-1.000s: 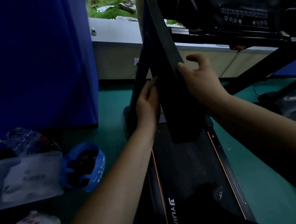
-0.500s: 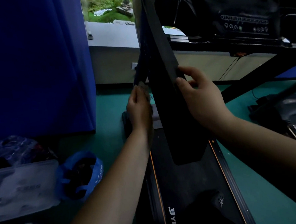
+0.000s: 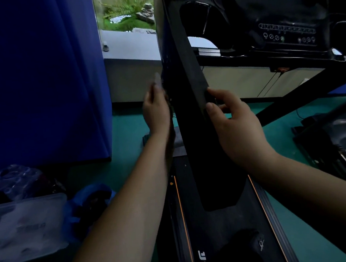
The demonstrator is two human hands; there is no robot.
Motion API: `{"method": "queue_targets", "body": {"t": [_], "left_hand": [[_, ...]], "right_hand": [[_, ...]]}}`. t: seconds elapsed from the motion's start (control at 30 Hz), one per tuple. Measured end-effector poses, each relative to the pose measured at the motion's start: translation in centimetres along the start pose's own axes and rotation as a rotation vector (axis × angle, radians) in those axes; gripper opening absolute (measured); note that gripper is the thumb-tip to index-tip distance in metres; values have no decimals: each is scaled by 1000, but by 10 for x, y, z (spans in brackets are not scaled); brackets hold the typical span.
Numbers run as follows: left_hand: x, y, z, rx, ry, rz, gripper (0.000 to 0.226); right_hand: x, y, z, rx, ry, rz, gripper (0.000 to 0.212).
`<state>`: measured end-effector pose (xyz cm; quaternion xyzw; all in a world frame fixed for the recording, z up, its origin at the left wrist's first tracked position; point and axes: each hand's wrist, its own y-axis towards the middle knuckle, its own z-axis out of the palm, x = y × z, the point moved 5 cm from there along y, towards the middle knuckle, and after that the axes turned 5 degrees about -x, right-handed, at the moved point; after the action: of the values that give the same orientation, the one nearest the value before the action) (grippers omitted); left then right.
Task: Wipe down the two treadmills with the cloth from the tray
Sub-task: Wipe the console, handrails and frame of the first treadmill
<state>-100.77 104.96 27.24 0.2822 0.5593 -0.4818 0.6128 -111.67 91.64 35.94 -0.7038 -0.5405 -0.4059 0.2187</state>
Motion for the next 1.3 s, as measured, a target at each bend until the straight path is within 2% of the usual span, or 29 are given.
{"method": "queue_targets", "body": {"t": [0.1,0.17,0.2,0.27,0.33,0.37,0.47,0.5,0.57,0.63,0.7,0.8,0.87,0.93,1.0,1.1,1.23,1.3], "left_hand": [[-37,11,23,142,-40,303,28],[-44,27,40,205,63,350,31],[-37,35,44,196,102,292,34],[-13,46,39,170,163,44,40],[9,48,26,120,86,-143,43],[10,46,21,91,58,-127,42],[-23,46,22,7,-40,80,33],[-42,49,29,38,-85,115,26],[-70,61,52,118,-63,205,29],[-75,77,70,162,100,235,31],[-59,95,78,185,203,186,39],[-19,99,63,223,276,-88,57],[4,86,51,264,244,-199,62],[11,53,40,270,117,-218,55],[4,14,25,251,94,-131,49],[4,-31,3,239,208,-7,45],[6,-103,-23,248,-24,-12,31],[11,-137,-36,247,-24,16,31]], "right_hand": [[-1,1,0,-3,-1,4,35],[-1,1,0,0,-8,2,35],[-1,1,0,-3,-9,3,34],[0,0,-1,-9,-4,7,33],[-1,0,-1,-6,-9,6,32],[-1,0,-1,-3,-9,6,32],[0,0,-2,-9,-21,3,33],[0,0,-2,-9,-23,6,33],[0,-1,-2,-10,-16,9,33],[1,-1,-2,-9,-4,12,33],[1,-2,-2,-3,5,10,33],[1,-1,-1,2,2,-2,32],[1,0,-1,-1,3,-4,32],[0,1,-1,-4,1,-11,32],[0,1,-1,-12,-5,-16,32],[-1,2,-1,-6,-4,-2,35],[-1,3,-1,-18,-15,1,34],[-1,4,0,-11,-18,9,32]]}}
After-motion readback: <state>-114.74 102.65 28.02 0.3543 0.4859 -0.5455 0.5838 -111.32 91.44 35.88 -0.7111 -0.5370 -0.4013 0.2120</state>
